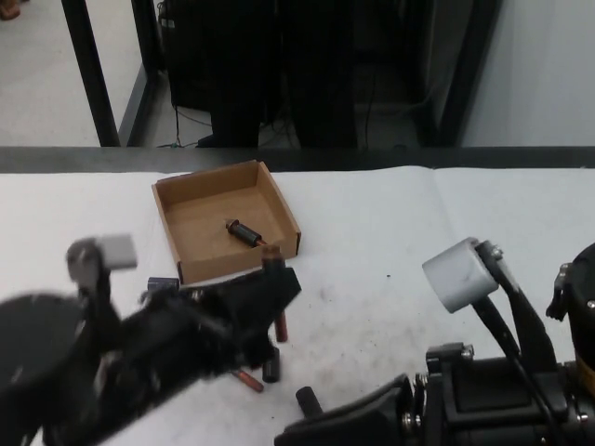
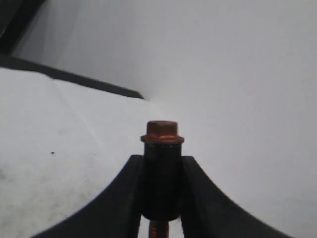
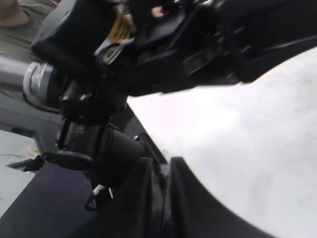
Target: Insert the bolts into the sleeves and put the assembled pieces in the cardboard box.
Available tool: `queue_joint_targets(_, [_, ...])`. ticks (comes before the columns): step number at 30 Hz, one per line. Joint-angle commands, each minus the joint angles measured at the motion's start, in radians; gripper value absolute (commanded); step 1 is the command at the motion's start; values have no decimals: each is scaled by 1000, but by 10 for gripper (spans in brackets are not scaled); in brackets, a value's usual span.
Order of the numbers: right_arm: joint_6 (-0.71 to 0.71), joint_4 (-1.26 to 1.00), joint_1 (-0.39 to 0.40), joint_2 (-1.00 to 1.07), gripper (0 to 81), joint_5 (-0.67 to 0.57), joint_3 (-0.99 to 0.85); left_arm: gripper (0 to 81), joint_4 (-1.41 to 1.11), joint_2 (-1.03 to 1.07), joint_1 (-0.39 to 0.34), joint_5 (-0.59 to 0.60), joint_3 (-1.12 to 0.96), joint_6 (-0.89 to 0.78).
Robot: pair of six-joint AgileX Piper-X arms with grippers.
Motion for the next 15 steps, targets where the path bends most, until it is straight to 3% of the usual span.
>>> queue_joint_targets(1, [1,24,-1,-7,3,-59,-4,8,224,-6,71,65,-105,-1])
queue_joint_targets(8, [-1,207,-1,-7,2,-61,-4,8,851,23,213,39,-420,197])
queue_joint_targets(15, [-37,197,-1,-7,2,-106,-4,8,1116,206,275,7,-710,245])
